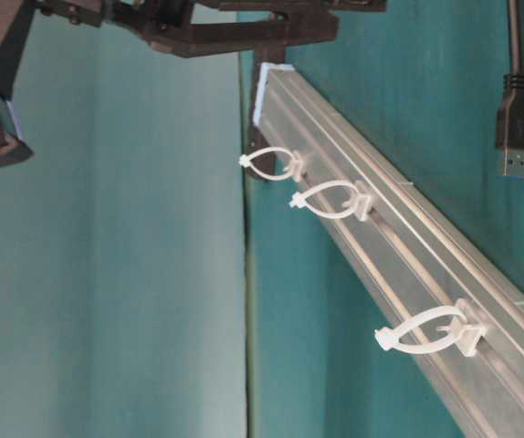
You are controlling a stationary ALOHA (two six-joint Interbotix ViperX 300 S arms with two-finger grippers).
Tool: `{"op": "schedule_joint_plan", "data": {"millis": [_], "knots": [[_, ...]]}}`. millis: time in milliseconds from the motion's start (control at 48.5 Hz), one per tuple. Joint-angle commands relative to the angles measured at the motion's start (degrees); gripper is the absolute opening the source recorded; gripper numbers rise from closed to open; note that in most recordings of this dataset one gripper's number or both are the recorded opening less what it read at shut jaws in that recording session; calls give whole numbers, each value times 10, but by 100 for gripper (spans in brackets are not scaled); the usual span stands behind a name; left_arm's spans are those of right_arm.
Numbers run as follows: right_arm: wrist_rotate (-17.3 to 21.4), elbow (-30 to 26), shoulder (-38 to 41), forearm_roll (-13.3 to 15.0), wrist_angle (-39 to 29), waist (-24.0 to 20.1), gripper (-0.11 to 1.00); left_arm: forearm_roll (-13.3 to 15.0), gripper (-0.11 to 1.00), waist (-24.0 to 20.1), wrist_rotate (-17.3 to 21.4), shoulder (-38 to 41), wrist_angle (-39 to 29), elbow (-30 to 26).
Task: Pass the USB cable through three rings with both arms.
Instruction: 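Move the right gripper toward the black USB cable's plug end, then grasp the USB cable near its plug with the right gripper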
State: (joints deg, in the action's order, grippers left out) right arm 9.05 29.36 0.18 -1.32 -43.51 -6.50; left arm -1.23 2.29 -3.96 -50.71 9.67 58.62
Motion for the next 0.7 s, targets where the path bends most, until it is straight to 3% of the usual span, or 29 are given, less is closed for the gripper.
{"op": "schedule_joint_plan", "data": {"millis": [0, 289, 680], "knots": [[3, -10, 18, 4, 8, -13, 76, -1, -1, 1, 1, 1, 3, -15], [2, -29, 76, 5, 26, -30, 76, -3, -1, 1, 0, 0, 3, -15], [3, -29, 92, 6, 46, -29, 76, -1, -1, 2, 0, 0, 3, -16]]}}
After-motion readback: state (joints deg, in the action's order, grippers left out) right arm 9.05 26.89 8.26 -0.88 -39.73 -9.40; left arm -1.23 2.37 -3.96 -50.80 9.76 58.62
